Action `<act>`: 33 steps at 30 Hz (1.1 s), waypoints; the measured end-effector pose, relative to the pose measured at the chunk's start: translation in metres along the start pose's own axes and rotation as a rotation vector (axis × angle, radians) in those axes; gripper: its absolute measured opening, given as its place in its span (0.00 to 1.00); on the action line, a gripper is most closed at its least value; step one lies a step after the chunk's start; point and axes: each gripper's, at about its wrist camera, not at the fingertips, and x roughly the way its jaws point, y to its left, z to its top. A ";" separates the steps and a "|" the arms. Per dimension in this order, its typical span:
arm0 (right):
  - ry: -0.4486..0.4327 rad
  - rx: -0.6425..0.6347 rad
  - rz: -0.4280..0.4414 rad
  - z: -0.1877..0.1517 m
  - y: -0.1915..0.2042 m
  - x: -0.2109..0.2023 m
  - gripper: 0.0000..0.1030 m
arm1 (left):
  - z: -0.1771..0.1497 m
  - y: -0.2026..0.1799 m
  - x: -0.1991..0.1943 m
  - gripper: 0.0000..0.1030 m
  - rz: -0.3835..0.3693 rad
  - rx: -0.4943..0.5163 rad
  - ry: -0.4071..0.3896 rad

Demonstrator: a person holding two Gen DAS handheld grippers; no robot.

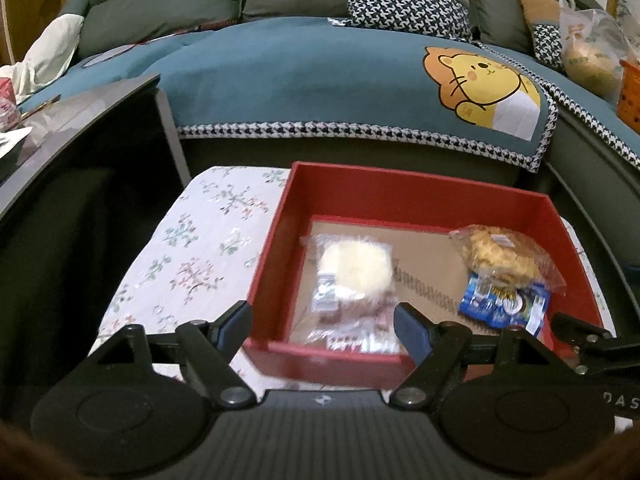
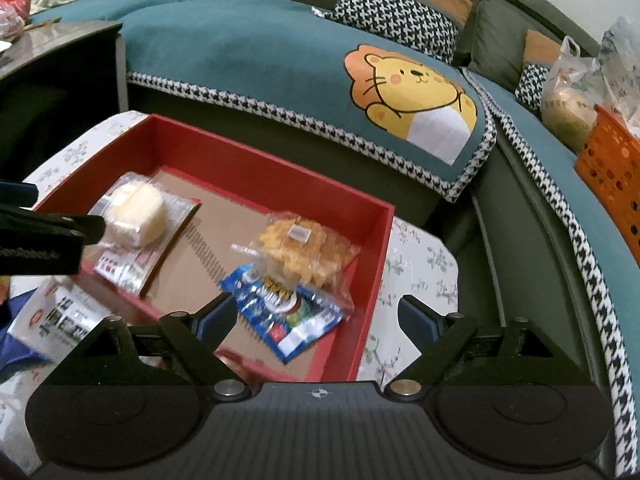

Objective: Organize snacks
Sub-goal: 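Withdraw both grippers from the red box toward the remaining snacks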

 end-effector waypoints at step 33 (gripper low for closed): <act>0.081 -0.197 0.237 -0.017 0.089 -0.007 0.89 | -0.047 0.123 0.012 1.00 0.029 -0.214 0.199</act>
